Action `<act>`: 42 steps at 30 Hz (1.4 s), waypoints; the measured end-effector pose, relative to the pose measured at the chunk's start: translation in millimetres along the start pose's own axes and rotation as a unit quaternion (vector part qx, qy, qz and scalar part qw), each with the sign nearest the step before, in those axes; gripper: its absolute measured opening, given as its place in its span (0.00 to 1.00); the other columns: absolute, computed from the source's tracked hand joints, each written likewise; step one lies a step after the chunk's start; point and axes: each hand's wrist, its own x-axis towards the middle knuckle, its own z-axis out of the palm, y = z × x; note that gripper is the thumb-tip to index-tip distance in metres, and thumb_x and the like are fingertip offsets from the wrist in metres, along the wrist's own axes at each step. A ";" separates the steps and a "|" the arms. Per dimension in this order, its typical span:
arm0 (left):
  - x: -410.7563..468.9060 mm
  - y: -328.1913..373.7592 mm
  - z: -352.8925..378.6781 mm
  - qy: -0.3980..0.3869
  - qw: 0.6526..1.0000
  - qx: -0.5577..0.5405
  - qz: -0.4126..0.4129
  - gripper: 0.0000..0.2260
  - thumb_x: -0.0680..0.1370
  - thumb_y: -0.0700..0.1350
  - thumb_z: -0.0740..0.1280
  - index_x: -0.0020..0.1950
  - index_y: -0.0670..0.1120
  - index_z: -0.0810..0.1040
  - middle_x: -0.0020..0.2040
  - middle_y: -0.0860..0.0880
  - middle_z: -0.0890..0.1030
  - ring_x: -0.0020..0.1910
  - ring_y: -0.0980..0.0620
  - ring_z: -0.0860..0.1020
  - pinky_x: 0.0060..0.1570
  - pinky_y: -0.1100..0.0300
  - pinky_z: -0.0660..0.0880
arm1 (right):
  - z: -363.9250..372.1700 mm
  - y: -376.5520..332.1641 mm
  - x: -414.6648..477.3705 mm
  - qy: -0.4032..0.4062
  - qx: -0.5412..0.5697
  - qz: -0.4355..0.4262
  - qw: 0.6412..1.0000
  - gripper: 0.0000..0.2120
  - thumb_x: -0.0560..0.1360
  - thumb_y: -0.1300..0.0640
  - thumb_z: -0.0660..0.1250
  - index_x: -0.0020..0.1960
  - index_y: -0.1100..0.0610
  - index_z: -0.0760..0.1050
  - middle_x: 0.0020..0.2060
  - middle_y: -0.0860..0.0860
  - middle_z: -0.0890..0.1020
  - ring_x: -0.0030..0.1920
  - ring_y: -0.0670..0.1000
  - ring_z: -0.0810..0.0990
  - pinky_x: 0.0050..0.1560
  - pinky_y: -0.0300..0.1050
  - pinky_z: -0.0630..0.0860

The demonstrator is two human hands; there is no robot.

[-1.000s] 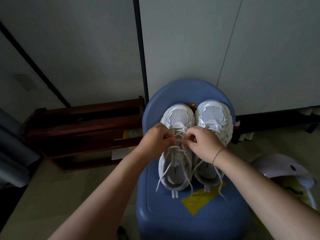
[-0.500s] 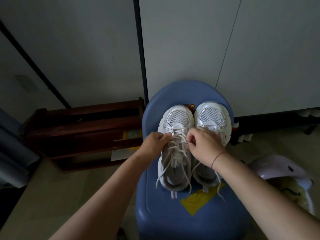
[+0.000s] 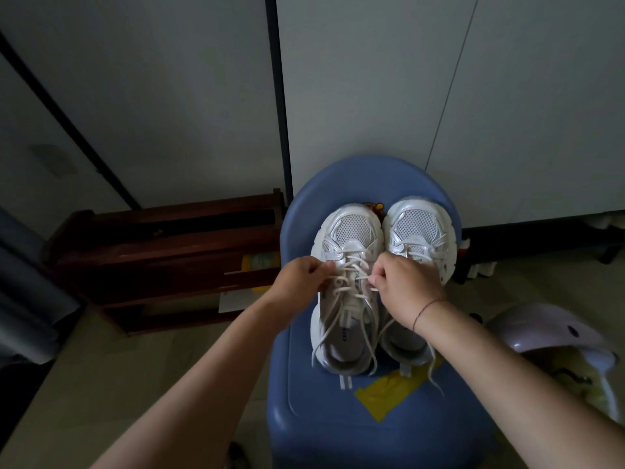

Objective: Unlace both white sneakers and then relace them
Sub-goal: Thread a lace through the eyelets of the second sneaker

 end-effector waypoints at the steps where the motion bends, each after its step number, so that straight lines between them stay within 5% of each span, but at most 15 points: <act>1: -0.3 0.6 1.0 0.000 1.000 -0.002 0.000 0.13 0.80 0.49 0.66 0.40 0.44 0.80 0.41 0.43 0.84 0.44 0.45 0.82 0.59 0.43 0.76 | 0.1 0.3 -0.5 0.002 0.002 0.008 1.000 0.04 0.79 0.52 0.59 0.45 0.49 0.69 0.48 0.46 0.81 0.52 0.51 0.78 0.55 0.46 0.66; 8: -3.2 1.8 -5.6 -0.014 0.999 0.037 0.026 0.12 0.79 0.50 0.68 0.41 0.43 0.81 0.43 0.40 0.84 0.46 0.40 0.82 0.55 0.44 0.76 | 3.1 6.2 -1.9 -0.017 0.117 -0.021 0.993 0.05 0.77 0.54 0.63 0.42 0.51 0.71 0.39 0.45 0.78 0.46 0.51 0.78 0.55 0.48 0.71; 13: -8.9 4.0 -9.4 -0.058 0.996 0.048 0.052 0.07 0.78 0.43 0.69 0.44 0.40 0.80 0.40 0.46 0.82 0.42 0.50 0.78 0.50 0.54 0.74 | 5.4 4.5 4.0 0.027 0.239 0.001 0.971 0.06 0.75 0.49 0.67 0.41 0.50 0.75 0.36 0.43 0.80 0.41 0.47 0.79 0.45 0.43 0.75; 16: -10.1 5.6 -10.3 -0.060 0.996 0.042 0.057 0.07 0.78 0.43 0.69 0.47 0.38 0.80 0.39 0.47 0.81 0.41 0.52 0.78 0.49 0.55 0.74 | 12.1 -3.7 6.6 0.058 0.221 0.020 0.973 0.06 0.70 0.50 0.72 0.38 0.49 0.77 0.30 0.42 0.76 0.37 0.46 0.77 0.41 0.40 0.75; 21: -7.9 2.1 -9.6 -0.013 0.997 0.046 0.057 0.04 0.78 0.43 0.69 0.44 0.43 0.80 0.43 0.43 0.83 0.43 0.49 0.80 0.54 0.49 0.77 | 6.9 0.1 10.5 -0.007 0.207 0.009 0.978 0.06 0.74 0.53 0.68 0.38 0.51 0.76 0.37 0.45 0.80 0.44 0.51 0.79 0.49 0.45 0.75; 31: -12.9 9.7 -13.0 -0.033 0.997 0.027 0.068 0.06 0.79 0.36 0.66 0.42 0.42 0.76 0.39 0.46 0.81 0.41 0.52 0.80 0.48 0.63 0.79 | -2.6 23.6 5.6 -0.056 0.205 -0.030 0.977 0.09 0.76 0.58 0.64 0.38 0.52 0.70 0.38 0.48 0.77 0.42 0.50 0.75 0.36 0.40 0.67; 35: -14.4 9.2 -13.1 -0.027 0.998 0.002 0.059 0.06 0.79 0.35 0.66 0.43 0.41 0.76 0.39 0.45 0.81 0.42 0.50 0.81 0.48 0.63 0.80 | -5.2 30.8 10.3 -0.083 0.241 -0.033 0.966 0.11 0.75 0.59 0.66 0.36 0.50 0.70 0.42 0.51 0.81 0.48 0.52 0.80 0.51 0.50 0.77; 38: -12.2 7.2 -12.1 0.000 0.994 0.077 0.077 0.07 0.78 0.39 0.68 0.41 0.46 0.77 0.38 0.49 0.82 0.43 0.47 0.82 0.51 0.54 0.80 | -3.8 29.3 10.6 -0.069 0.266 -0.023 0.961 0.12 0.73 0.66 0.65 0.36 0.51 0.72 0.38 0.49 0.82 0.44 0.49 0.82 0.51 0.50 0.78; 42: -13.0 11.4 -7.1 0.012 0.984 0.145 0.106 0.08 0.77 0.43 0.70 0.39 0.50 0.75 0.34 0.56 0.79 0.34 0.62 0.77 0.37 0.68 0.72 | 4.1 18.2 11.7 -0.026 0.254 -0.024 0.966 0.11 0.74 0.63 0.63 0.41 0.47 0.71 0.38 0.46 0.78 0.42 0.50 0.79 0.48 0.47 0.76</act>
